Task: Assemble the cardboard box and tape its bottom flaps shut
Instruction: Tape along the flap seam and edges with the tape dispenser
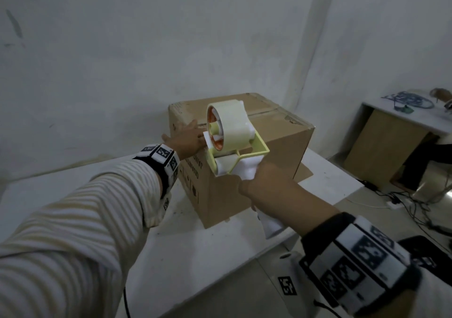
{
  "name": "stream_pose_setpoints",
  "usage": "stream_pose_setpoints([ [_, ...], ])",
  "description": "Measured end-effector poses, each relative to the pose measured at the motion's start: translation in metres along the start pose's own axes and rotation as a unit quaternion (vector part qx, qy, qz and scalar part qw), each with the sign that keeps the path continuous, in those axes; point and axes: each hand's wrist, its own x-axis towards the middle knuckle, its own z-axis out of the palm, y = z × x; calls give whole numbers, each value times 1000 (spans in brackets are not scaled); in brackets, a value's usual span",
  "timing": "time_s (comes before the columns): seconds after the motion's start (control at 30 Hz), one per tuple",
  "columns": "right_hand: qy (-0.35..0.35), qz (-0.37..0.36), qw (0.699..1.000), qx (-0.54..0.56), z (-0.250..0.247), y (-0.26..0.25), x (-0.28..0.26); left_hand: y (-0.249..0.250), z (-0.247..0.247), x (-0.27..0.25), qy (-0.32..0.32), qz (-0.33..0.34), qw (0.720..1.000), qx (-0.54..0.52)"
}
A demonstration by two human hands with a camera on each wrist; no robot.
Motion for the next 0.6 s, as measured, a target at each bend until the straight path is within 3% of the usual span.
stream_pose_setpoints([
  [0.27,-19,55,995,86,-6,3,-4,6,7,-14,-9,8,1000,15],
  [0.43,-13,81,994,66,-14,-1,-4,23,-6,-35,10,122,992,18],
  [0.6,-43,88,987,125,-24,3,-10,7,-6,-35,-46,123,990,52],
])
